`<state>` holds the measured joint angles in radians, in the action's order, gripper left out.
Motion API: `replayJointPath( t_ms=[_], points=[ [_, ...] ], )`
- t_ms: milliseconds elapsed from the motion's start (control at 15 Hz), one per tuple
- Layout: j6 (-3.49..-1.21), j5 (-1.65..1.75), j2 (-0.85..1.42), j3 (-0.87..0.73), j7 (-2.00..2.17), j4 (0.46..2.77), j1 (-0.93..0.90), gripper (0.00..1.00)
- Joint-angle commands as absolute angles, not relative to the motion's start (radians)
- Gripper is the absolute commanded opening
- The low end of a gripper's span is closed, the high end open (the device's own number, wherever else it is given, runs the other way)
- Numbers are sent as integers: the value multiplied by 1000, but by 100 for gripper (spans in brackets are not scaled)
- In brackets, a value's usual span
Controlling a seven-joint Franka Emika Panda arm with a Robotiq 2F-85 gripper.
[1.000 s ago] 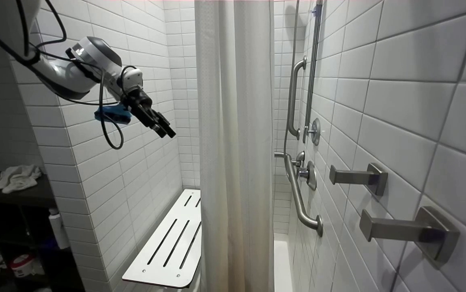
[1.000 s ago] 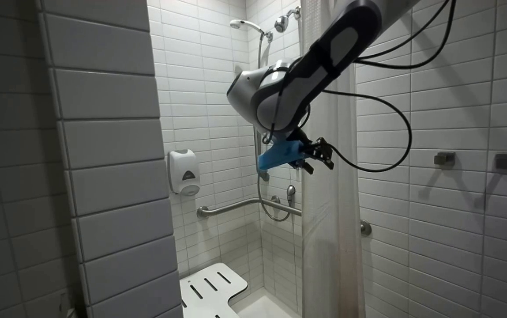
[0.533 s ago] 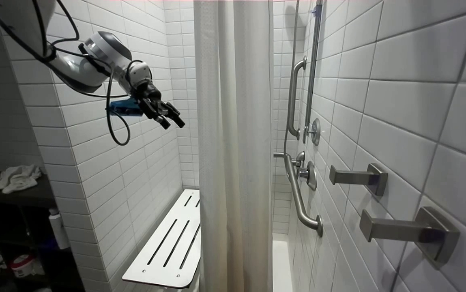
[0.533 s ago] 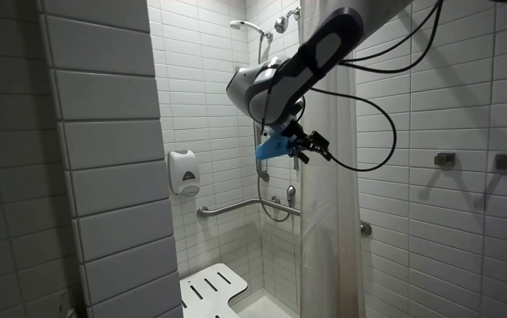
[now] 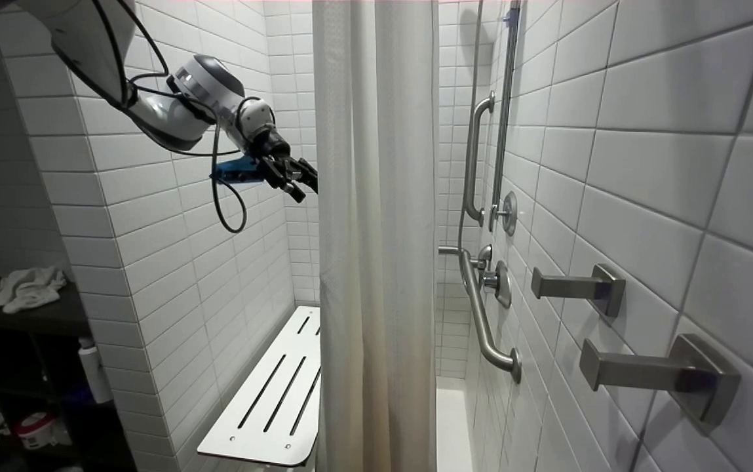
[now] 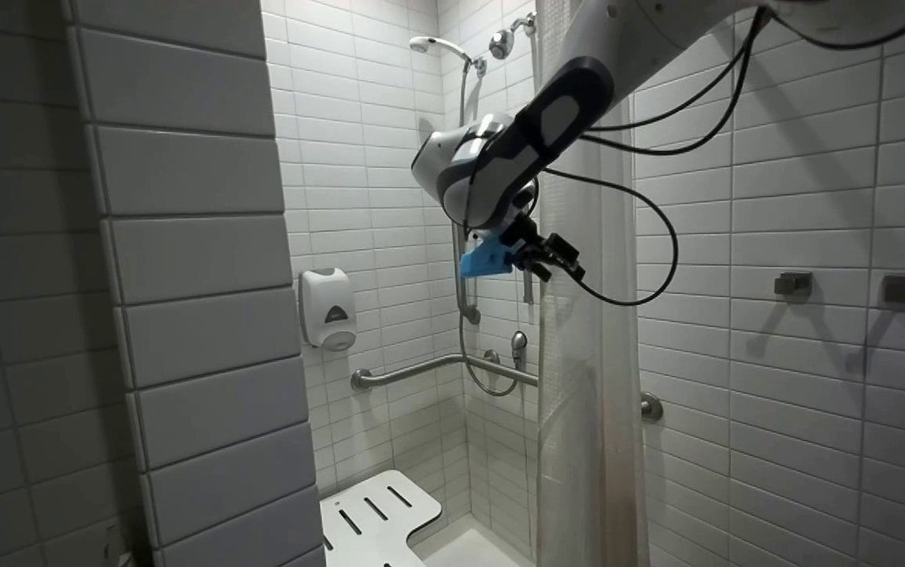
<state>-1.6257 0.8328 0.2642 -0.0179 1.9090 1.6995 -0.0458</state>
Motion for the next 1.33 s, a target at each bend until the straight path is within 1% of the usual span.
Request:
replayJointPath(
  t_ms=[0, 533, 1267],
  points=[
    [-1624, 900, 327, -21, 1888, 1650, -66, 100],
    [-1619, 982, 361, -22, 1885, 1677, -81, 100],
    [-1610, 1048, 406, -39, 1829, 1618, -64, 100]
  ],
)
